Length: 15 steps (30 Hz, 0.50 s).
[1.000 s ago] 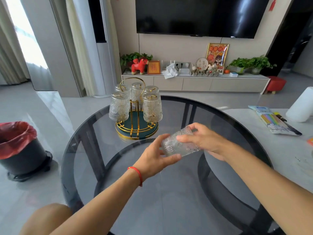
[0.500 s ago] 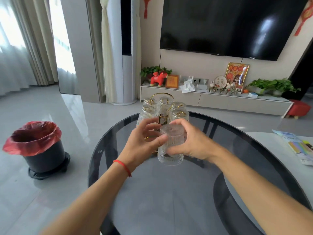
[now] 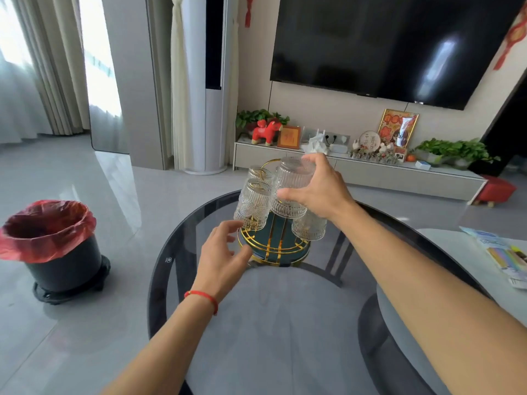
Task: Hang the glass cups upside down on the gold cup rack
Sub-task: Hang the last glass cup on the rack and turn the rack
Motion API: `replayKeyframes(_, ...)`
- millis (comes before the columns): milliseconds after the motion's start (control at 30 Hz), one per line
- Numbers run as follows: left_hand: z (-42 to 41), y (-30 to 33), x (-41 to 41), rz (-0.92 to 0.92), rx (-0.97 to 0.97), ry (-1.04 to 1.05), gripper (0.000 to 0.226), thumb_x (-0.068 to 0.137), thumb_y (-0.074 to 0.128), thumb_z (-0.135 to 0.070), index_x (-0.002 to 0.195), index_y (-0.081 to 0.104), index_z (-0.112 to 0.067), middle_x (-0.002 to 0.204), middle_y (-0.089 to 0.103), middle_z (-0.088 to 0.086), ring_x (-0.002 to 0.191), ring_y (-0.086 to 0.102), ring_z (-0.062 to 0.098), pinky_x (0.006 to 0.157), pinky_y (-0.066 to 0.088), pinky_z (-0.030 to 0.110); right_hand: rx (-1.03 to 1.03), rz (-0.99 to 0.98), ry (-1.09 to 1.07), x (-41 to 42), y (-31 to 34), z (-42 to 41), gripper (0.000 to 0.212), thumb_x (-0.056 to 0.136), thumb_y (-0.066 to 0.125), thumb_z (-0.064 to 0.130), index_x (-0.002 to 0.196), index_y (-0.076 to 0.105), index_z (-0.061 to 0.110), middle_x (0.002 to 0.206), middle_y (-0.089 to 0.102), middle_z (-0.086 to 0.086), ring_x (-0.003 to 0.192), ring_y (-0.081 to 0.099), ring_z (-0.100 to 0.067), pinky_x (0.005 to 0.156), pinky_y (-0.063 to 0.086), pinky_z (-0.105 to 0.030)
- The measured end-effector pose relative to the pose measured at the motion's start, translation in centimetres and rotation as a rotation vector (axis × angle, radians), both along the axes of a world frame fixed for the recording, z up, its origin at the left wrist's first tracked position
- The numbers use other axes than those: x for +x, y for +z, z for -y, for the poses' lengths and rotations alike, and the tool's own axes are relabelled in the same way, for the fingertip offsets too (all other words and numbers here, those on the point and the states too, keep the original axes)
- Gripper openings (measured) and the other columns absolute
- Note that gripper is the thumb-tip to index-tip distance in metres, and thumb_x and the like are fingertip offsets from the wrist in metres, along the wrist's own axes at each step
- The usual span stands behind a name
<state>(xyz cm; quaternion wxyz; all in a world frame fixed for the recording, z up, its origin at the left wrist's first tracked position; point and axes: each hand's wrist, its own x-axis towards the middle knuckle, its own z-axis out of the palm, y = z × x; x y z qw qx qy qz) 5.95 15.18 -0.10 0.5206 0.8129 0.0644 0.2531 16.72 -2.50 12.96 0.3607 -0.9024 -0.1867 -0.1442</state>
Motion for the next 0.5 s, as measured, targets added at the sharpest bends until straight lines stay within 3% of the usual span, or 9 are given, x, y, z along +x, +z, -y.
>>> replayKeyframes(100,0.2,-0.4,0.1,-0.007,0.153,-0.026,0.042,0.085,0.067,-0.016,0.127,0.063,-0.021,0.127,0.066,-0.001,0.115,0.06,0.018,0.099,0.054,0.042,-0.063,-0.011,-0.03,0.1,-1.1,-0.8,0.102,0.063,0.093,0.053,0.146,0.042,0.02,0.141,0.059,-0.009,0.109,0.051,-0.019,0.086,0.041,-0.031)
replayKeyframes(167,0.9,-1.0,0.3,-0.034,0.309,-0.08,0.043,0.085,0.065,-0.015,0.128,0.065,-0.02,0.13,0.066,0.0,0.121,0.059,0.02,0.105,0.049,0.039,-0.105,-0.03,-0.039,0.1,-1.9,-1.0,0.104,0.062,0.091,0.055,0.146,0.041,0.019,0.142,0.059,-0.011,0.12,0.055,-0.025,0.092,0.047,-0.035)
replayKeyframes(300,2.9,-2.4,0.8,-0.07,0.545,-0.166,0.043,0.088,0.06,-0.013,0.129,0.065,-0.023,0.131,0.065,-0.001,0.124,0.056,0.02,0.103,0.048,0.035,-0.21,-0.027,-0.065,-0.3,-3.5,-1.0,0.108,0.061,0.088,0.063,0.147,0.043,0.016,0.143,0.056,-0.014,0.137,0.047,-0.029,0.107,0.045,-0.042)
replayKeyframes(500,4.4,-3.5,1.4,-0.094,0.624,-0.107,0.036,0.09,0.06,-0.019,0.125,0.064,-0.02,0.125,0.06,0.002,0.117,0.056,0.023,0.091,0.055,0.04,-0.406,0.152,-0.131,0.4,-5.5,-0.5,0.107,0.06,0.071,0.084,0.14,0.054,0.014,0.142,0.051,-0.007,0.138,0.038,-0.029,0.119,0.027,-0.042)
